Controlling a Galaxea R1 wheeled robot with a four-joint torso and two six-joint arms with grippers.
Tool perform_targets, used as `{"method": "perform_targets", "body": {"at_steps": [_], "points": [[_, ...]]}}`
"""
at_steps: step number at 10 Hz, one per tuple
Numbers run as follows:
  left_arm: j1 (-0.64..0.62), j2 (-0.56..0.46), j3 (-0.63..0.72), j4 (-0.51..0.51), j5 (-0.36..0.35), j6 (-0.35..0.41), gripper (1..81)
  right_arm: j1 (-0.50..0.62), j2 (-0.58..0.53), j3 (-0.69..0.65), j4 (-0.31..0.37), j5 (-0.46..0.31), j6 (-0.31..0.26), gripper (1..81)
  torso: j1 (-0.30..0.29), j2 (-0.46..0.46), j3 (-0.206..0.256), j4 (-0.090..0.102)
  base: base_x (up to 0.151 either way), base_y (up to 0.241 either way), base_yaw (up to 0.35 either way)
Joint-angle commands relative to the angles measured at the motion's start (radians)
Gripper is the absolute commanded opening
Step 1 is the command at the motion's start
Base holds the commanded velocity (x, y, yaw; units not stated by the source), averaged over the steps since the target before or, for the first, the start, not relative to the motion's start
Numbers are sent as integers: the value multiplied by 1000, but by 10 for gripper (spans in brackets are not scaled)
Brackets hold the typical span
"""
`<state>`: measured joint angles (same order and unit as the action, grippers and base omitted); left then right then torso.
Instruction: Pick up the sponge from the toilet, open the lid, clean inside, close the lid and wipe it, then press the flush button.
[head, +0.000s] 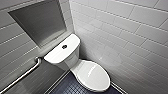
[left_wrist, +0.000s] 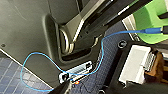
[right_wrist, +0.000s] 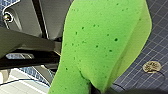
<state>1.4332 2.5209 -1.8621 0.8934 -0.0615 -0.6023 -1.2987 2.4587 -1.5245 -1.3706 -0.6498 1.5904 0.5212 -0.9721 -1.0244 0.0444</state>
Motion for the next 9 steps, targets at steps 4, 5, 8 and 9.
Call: {"method": "perform_targets", "body": {"at_steps": [4, 5, 8, 9], "points": [[36, 69, -161, -5, 43, -4, 811, -78, 64, -69, -96, -21, 2, 10, -122, 189, 149, 73, 0, 0, 0], [37, 82, -192, -5, 43, -5, 811, -92, 76, -106, -111, 8, 2, 10, -141, 219, 181, 77, 0, 0, 0], [45, 128, -282, -5, 45, -5, 811, -118, 97, -213, -111, 145, 2, 10, -210, 322, 289, 78, 0, 0, 0], [45, 150, -318, -5, 45, -5, 811, -130, 119, -268, -113, 174, 0, 10, -234, 358, 326, 78, 0, 0, 0]]}}
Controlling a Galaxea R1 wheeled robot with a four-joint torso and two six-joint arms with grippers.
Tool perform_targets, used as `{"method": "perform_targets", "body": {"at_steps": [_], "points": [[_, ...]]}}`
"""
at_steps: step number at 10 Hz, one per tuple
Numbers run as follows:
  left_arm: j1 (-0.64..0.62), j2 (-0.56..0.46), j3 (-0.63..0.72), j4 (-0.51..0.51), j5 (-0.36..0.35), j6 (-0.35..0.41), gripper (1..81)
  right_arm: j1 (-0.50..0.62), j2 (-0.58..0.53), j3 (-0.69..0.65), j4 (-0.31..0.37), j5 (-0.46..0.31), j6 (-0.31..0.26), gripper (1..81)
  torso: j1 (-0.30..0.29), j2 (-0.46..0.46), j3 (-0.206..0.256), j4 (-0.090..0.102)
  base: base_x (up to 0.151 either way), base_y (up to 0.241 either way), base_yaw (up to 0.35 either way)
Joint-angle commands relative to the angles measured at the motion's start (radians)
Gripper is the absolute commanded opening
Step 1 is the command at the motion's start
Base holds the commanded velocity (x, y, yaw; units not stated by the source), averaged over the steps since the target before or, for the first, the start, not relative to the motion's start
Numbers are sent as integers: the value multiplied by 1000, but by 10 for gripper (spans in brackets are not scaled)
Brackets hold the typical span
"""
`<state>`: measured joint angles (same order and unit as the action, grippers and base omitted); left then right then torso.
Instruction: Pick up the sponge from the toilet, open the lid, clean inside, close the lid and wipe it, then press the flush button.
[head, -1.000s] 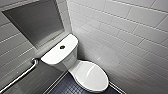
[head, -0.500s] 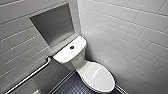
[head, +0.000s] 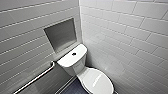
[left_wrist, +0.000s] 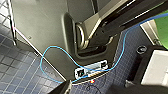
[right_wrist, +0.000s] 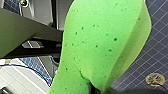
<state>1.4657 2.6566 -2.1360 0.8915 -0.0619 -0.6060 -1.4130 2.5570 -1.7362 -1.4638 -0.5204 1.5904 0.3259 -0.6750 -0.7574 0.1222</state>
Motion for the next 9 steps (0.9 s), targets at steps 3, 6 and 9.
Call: {"method": "perform_targets", "body": {"at_steps": [3, 6, 9], "points": [[14, 50, -97, -3, 45, -1, 811, -59, 68, -251, -20, 213, 0, 10, -108, 166, 169, 0, 0, 0, 0], [12, 88, -166, -5, 45, -1, 811, -81, 145, -431, -20, 309, 0, 10, -165, 248, 148, 0, 0, 0, 0], [14, 152, -288, -14, 44, -1, 811, -90, 183, -529, -20, 385, -3, 10, -228, 347, 237, 0, 0, 0, 0]]}}
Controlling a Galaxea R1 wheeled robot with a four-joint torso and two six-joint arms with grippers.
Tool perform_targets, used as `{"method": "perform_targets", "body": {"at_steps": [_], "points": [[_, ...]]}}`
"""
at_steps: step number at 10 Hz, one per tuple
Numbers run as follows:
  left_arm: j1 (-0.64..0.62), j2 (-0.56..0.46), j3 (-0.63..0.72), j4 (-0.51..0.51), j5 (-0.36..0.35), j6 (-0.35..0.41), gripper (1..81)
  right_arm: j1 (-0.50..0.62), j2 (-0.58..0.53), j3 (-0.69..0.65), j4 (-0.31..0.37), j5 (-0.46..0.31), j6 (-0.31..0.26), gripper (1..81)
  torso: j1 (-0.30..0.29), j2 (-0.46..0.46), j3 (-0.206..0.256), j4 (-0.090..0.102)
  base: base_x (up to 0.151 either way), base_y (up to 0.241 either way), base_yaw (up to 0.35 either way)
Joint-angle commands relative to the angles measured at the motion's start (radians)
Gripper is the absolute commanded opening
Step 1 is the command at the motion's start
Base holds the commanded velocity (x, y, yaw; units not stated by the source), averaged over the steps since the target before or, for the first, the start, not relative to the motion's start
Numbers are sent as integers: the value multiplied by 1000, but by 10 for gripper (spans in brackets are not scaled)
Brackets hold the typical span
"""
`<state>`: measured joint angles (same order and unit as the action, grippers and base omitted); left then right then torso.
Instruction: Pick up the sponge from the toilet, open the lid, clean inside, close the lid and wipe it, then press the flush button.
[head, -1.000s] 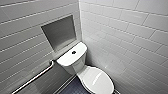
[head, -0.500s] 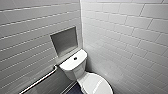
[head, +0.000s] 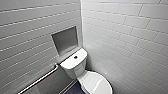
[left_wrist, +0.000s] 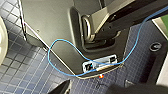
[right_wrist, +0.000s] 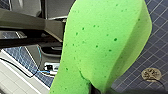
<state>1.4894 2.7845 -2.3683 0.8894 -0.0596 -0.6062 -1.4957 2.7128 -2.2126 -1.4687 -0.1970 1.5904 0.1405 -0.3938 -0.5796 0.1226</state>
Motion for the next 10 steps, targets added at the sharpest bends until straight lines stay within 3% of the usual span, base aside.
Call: {"method": "perform_targets", "body": {"at_steps": [1, 5, 7, 8, 9, 10], "points": [[-10, 29, -62, -12, 41, -1, 811, -8, 35, -70, -15, 71, -3, 10, -63, 97, 98, 0, 0, 0, 0], [-10, 31, -62, -15, 43, -1, 811, -8, 55, -84, -15, 73, -4, 10, -140, 227, 226, 0, 0, 0, 0], [-10, 34, -62, -15, 47, -1, 811, -8, 61, -90, -15, 73, -4, 10, -140, 297, 300, 0, 0, 0, 0], [-10, 38, -62, -17, 52, -1, 811, -8, 67, -103, -15, 71, -4, 10, -125, 231, 336, 0, 0, 0, 0], [-10, 43, -66, -18, 61, -1, 811, -8, 77, -122, -15, 71, -4, 10, -128, 256, 362, 0, 0, 0, 0], [-10, 55, -98, -26, 64, -1, 811, -8, 86, -149, -7, 73, -1, 10, -129, 262, 288, 0, 0, 0, 0]]}}
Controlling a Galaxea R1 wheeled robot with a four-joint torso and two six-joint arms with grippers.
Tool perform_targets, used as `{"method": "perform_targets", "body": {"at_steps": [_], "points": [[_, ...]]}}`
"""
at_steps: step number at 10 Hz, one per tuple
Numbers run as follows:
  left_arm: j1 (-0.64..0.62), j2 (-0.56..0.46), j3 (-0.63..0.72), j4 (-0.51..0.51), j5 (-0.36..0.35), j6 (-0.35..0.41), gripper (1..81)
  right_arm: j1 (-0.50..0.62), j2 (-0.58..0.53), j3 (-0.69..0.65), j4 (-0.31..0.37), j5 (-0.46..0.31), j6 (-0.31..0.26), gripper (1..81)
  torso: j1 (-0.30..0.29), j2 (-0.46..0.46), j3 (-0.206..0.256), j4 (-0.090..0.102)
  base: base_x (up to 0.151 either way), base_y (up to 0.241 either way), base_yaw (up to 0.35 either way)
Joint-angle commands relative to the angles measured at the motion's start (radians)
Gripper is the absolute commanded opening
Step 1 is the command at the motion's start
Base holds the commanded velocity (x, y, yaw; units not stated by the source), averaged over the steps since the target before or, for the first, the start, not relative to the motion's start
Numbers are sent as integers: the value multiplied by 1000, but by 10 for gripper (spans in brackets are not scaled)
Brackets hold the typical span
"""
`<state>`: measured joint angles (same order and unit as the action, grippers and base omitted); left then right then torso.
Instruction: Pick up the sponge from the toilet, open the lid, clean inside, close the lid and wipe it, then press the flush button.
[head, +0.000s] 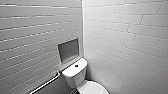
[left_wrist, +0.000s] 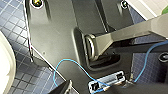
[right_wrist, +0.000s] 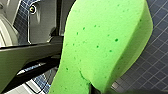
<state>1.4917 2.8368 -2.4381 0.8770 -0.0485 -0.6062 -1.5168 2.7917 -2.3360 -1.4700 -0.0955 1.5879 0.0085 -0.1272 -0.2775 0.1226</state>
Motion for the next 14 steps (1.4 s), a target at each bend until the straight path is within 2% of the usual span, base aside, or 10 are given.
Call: {"method": "perform_targets", "body": {"at_steps": [1, 6, 7, 8, 9, 10, 11, 12, 13, 14], "points": [[-12, 27, -74, -26, 53, -1, 811, 13, 24, -60, 4, -29, 3, 10, 0, 0, 0, 0, 0, 0, 0], [-12, 89, -176, -32, 53, -3, 811, -79, 94, -198, 103, 28, 1, 10, -2, 5, 8, 0, 0, 0, 0], [-12, 92, -176, -52, 53, -1, 811, -87, 119, -207, 182, 19, -23, 10, -2, 5, 8, 0, 0, 0, 0], [-14, 95, -176, -56, 55, -1, 811, -86, 149, -242, 308, -16, -241, 10, -2, 5, 8, 0, 0, 0, 0], [-12, 96, -176, -56, 55, -1, 811, -78, 177, -273, 584, -27, -543, 10, -2, 5, 8, 0, 0, 0, 0], [-14, 96, -177, -56, 55, -1, 811, -82, 154, -253, 559, 3, -516, 10, -3, 5, 8, 0, 0, 0, 0], [-14, 95, -179, -59, 55, -1, 811, -40, 176, -295, 1267, -27, -1297, 10, -3, 5, 8, 0, 0, 0, 0], [-14, 98, -189, -68, 55, -3, 811, -70, 153, -253, 733, -12, -716, 10, -3, 5, 8, 0, 0, 0, 0], [-14, 102, -200, -72, 53, -3, 811, -17, 159, -296, 1610, -20, -1662, 10, -3, 5, 9, 0, 0, 0, 0], [-17, 110, -216, -72, 53, -3, 811, -6, 159, -301, 1652, -20, -1710, 10, -3, 5, 9, 0, 0, 0, 0]]}}
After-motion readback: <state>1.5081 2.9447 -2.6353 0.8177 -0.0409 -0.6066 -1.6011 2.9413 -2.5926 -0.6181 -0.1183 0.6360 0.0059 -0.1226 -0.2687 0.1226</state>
